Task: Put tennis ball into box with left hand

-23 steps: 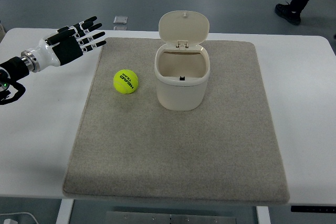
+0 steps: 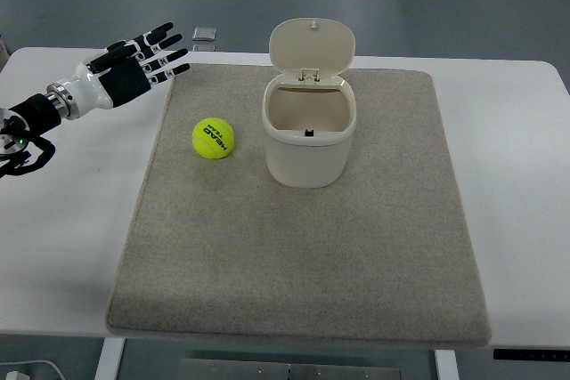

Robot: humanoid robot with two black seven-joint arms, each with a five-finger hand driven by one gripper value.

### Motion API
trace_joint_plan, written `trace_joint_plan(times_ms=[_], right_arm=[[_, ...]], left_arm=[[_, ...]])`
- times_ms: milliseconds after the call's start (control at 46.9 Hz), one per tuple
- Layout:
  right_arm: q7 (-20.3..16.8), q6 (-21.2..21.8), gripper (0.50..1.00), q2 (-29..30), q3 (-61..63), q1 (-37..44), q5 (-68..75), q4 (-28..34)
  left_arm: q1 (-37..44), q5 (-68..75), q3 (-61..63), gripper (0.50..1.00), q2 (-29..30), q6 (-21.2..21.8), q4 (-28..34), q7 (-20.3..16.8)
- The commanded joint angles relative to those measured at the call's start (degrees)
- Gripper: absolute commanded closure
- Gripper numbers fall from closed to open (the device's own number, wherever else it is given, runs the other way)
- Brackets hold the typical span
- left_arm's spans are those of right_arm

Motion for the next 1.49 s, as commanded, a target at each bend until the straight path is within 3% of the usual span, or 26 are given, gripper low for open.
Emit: trace_joint_plan(times_ms=[0, 341, 597, 832, 1066, 1471], right_arm=[[0.0, 0.0, 0.562, 0.0, 0.0, -0.05, 0.0, 0.0], [0.0, 0.0, 0.562, 0.0, 0.0, -0.05, 0.0, 0.0], [0.0, 0.0, 0.562, 0.0, 0.0, 0.03, 0.0, 0.0], [0.0, 0.0, 0.562, 0.0, 0.0, -0.05, 0.0, 0.0], [0.0, 0.0, 0.562, 0.0, 0.0, -0.05, 0.0, 0.0], [0.0, 0.0, 0.562, 0.0, 0.0, 0.03, 0.0, 0.0]], left_arm=[[-0.18, -0.01, -0.04, 0.506, -0.78, 0.38, 0.04, -0.08], [0.35, 1.83, -2.76, 0.506, -0.43, -1.46, -0.23, -0.69], [0.17, 25.82, -6.71, 0.508, 0.62, -2.34, -0.49, -1.13], [0.17, 39.53, -7.86, 0.508, 0.53, -2.52, -1.63, -1.31], [0.26, 58.78, -7.42, 0.516, 1.32, -2.25, -4.0, -6.84], [0.17, 78.47, -7.42, 0.525, 3.08, -1.73, -8.49, -11.07]])
